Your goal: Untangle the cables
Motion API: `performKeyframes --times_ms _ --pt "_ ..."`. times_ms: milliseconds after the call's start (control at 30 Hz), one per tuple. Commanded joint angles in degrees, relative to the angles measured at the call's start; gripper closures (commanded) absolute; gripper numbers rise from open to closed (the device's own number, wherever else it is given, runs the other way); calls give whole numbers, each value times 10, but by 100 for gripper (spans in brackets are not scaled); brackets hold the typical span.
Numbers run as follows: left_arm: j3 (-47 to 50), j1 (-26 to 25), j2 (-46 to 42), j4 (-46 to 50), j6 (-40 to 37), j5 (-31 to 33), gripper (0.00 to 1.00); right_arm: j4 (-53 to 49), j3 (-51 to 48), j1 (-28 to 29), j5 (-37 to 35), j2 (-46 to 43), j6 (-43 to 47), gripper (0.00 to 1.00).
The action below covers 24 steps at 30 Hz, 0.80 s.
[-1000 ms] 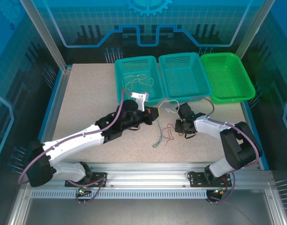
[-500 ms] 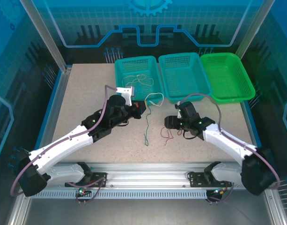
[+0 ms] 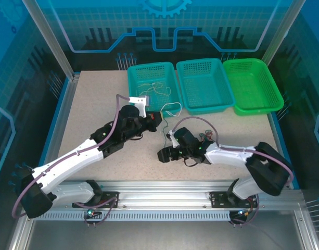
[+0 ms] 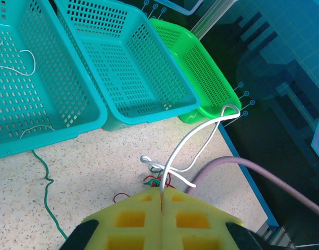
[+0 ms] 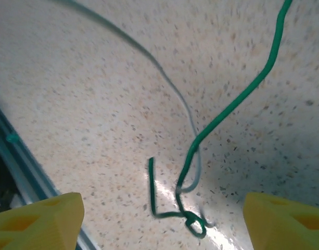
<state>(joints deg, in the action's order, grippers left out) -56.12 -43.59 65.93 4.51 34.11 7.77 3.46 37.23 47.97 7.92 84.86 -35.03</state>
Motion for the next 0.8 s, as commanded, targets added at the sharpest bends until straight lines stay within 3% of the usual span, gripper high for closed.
performKeyframes --times_ms 0,33,100,167,367,567,767 --pt "-6 8 -12 11 0 15 100 16 37 4 -27 50 -17 40" --pt "-7 12 -18 20 2 23 100 -16 50 4 -57 62 -20 59" --pt "-13 26 -35 56 2 45 100 -50 57 -2 -90 68 -27 87" --pt "-19 51 -62 98 -3 66 100 -40 34 -13 -92 53 -35 99" --pt "-5 170 -150 137 4 32 100 -63 -22 -55 -110 16 -69 100" --pt "-66 193 -140 147 -36 14 100 -74 -35 -74 -102 11 -92 100" --pt "-121 208 -54 83 -70 6 100 -74 -27 -75 -87 -3 -93 100"
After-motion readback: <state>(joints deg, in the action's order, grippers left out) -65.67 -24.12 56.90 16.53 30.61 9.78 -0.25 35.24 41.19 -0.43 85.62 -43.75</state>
